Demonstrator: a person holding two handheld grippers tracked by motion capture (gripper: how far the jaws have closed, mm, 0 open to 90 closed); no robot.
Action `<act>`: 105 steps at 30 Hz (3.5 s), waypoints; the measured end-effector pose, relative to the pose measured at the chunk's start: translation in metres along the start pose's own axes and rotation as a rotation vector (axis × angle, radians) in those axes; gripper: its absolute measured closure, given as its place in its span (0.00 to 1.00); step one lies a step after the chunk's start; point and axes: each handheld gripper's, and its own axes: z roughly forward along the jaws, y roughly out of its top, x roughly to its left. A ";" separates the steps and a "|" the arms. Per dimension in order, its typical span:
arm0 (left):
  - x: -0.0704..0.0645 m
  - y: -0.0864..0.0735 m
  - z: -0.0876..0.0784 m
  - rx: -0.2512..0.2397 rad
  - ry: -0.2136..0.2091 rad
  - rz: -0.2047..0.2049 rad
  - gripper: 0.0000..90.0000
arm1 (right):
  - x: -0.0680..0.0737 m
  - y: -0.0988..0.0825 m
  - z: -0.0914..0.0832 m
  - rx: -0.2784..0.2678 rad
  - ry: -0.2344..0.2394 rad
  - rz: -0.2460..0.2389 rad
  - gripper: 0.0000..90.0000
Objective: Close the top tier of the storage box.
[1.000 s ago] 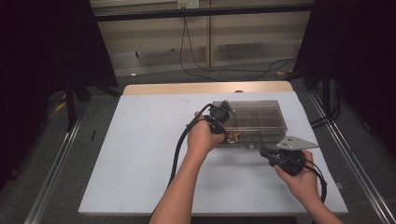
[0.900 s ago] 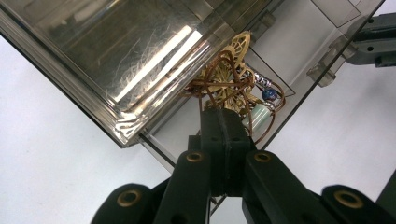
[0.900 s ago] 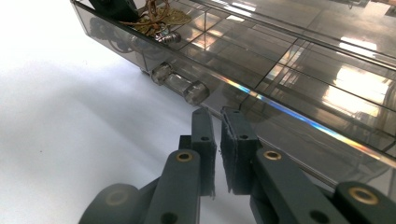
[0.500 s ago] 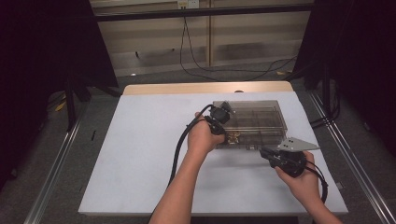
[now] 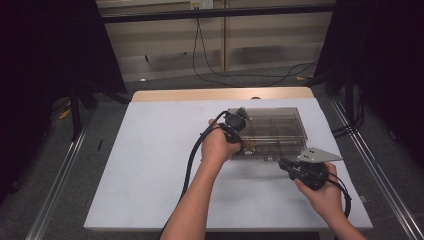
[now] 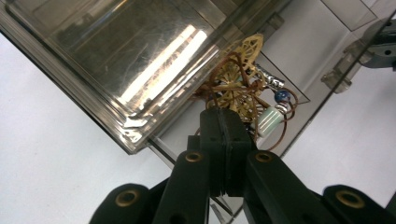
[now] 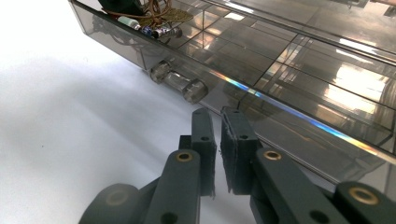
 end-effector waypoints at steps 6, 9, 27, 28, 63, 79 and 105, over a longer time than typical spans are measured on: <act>0.000 0.001 -0.001 -0.016 0.012 0.002 0.94 | 0.000 0.000 0.000 0.000 0.002 -0.001 0.93; -0.001 0.002 -0.003 -0.041 0.014 -0.010 0.89 | -0.001 0.000 -0.001 -0.003 0.004 0.002 0.93; -0.006 0.009 -0.004 -0.070 -0.002 -0.003 1.00 | 0.000 0.000 0.000 -0.003 0.006 -0.007 0.93; -0.007 0.009 -0.002 -0.068 -0.004 -0.004 1.00 | 0.000 0.000 0.000 -0.003 0.007 -0.006 0.93; -0.004 0.003 -0.009 -0.090 -0.016 -0.053 0.88 | 0.000 0.001 0.000 -0.007 0.009 -0.009 0.93; 0.004 0.015 -0.017 -0.148 0.066 -0.055 0.98 | 0.001 0.003 0.004 -0.013 0.006 -0.004 0.96; 0.001 0.020 -0.013 -0.132 0.093 -0.030 1.00 | -0.006 0.009 0.019 -0.009 -0.012 -0.016 0.96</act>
